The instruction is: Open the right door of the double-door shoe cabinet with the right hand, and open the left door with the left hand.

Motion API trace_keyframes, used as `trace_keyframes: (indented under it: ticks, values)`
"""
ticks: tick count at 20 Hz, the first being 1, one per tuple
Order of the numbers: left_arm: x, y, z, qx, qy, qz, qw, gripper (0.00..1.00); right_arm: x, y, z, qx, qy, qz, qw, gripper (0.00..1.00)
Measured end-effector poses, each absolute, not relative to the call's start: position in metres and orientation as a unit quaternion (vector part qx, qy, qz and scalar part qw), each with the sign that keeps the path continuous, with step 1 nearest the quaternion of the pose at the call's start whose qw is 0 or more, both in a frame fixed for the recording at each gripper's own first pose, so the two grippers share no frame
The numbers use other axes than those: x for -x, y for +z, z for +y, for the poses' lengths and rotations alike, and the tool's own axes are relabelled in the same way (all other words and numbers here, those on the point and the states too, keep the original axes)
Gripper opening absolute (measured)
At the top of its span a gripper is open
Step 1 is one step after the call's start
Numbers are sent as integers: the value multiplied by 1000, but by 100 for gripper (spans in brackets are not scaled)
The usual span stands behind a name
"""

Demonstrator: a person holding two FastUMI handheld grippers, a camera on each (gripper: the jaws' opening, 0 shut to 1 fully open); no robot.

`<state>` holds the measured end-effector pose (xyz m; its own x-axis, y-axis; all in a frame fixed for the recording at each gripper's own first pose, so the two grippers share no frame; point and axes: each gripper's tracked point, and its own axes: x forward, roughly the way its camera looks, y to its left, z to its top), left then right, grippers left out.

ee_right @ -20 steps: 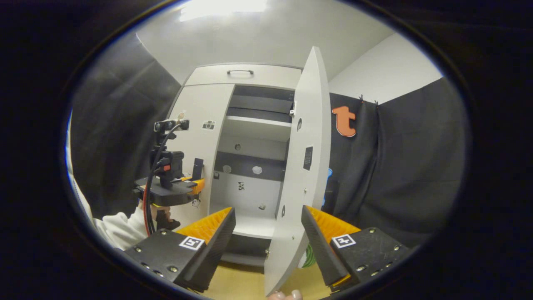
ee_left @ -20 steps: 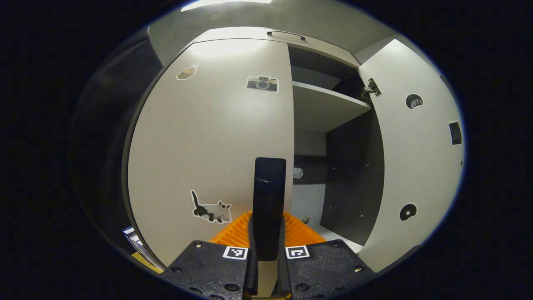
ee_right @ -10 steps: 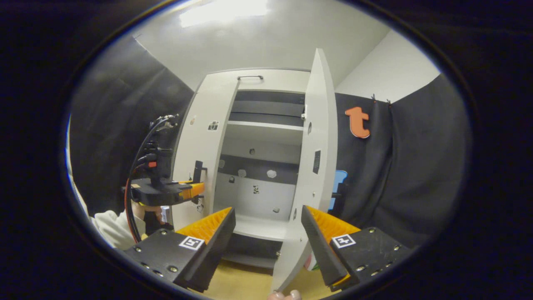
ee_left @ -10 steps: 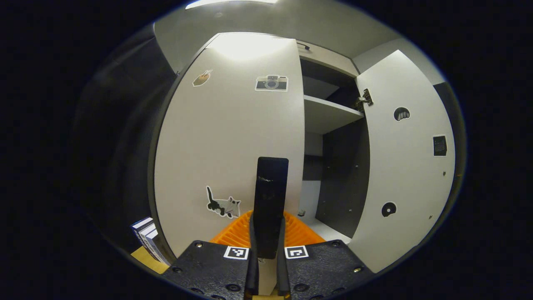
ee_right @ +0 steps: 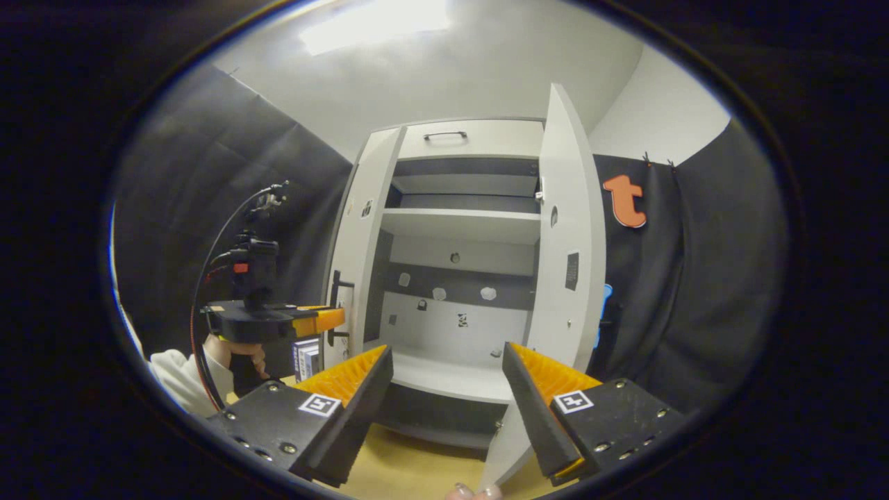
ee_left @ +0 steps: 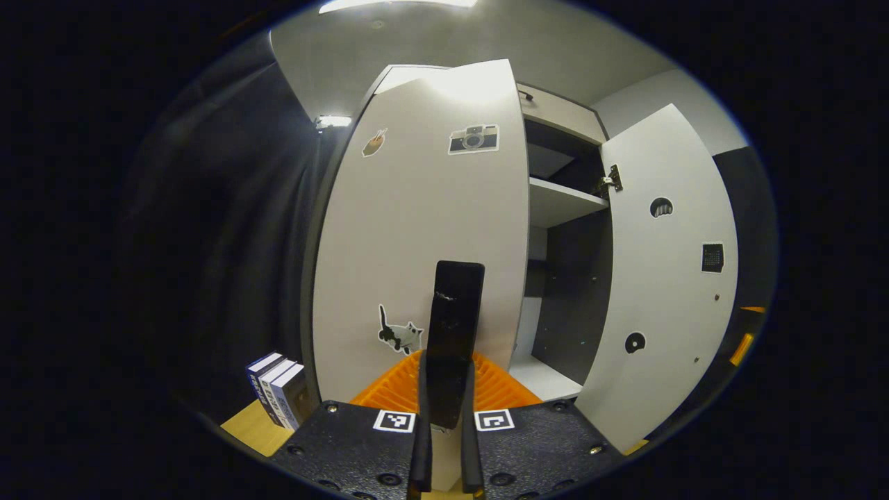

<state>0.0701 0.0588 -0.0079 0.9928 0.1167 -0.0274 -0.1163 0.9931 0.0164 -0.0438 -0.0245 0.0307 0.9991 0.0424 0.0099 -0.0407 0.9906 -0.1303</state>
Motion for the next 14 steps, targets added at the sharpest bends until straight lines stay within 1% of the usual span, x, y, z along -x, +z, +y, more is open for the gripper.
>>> trace_keyframes:
  ticks: [1,2,5,8,9,14]
  values:
    - [-64,-6,63,-8,60,14,998,17,44,31,-20,64,25,-7,998,96]
    - [-57,-5,67,-6,62,12,998,14,45,31,-15,62,30,-7,998,96]
    - [-37,1,81,3,67,10,998,14,43,30,2,56,47,-8,997,95]
    - [-19,6,100,-7,89,7,996,13,41,26,23,57,68,-4,996,95]
    - [-13,8,108,-11,97,3,995,11,39,25,29,60,74,-5,995,95]
    - [10,16,144,-18,116,-3,993,6,27,23,64,56,108,-8,993,95]
